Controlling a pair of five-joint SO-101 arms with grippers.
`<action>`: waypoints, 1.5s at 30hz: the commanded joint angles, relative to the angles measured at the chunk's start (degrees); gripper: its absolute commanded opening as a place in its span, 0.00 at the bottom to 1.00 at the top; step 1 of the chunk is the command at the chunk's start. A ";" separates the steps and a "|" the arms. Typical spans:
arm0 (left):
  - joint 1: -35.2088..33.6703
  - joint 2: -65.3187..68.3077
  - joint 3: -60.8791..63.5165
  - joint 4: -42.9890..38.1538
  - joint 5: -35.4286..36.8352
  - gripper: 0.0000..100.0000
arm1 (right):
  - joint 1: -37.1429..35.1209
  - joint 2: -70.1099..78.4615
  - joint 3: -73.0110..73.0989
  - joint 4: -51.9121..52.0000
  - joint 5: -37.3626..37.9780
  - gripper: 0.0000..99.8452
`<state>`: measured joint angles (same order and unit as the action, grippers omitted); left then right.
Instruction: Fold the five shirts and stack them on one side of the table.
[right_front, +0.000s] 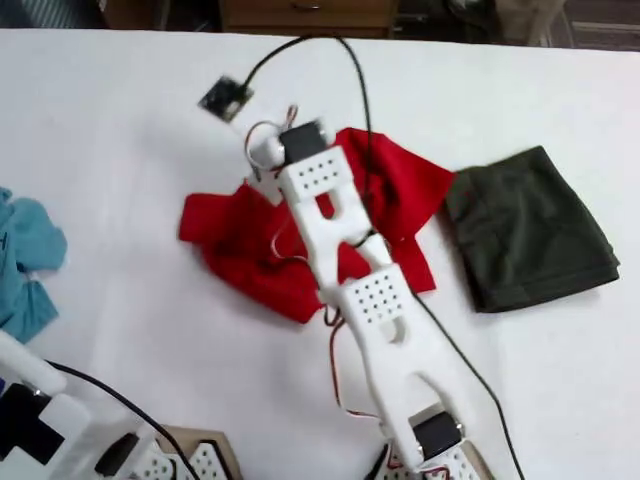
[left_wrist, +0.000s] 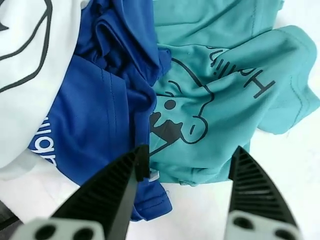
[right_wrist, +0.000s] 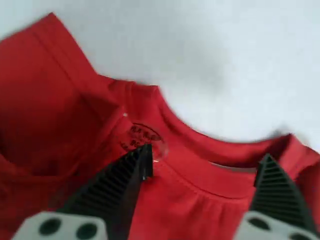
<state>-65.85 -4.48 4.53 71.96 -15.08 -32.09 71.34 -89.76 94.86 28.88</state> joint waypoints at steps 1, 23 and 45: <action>0.35 -0.35 -0.40 -0.88 -0.26 0.28 | -4.44 0.22 -0.18 1.80 -0.09 0.33; -2.37 -0.35 -0.66 -2.20 -0.09 0.28 | -5.23 -6.55 -2.99 -6.73 -0.44 0.33; -14.24 -0.79 -0.84 -5.80 8.18 0.28 | -18.51 -0.66 -0.88 6.11 0.00 0.33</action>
<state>-75.52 -4.48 4.53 68.79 -9.80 -49.49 72.13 -89.76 100.04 28.88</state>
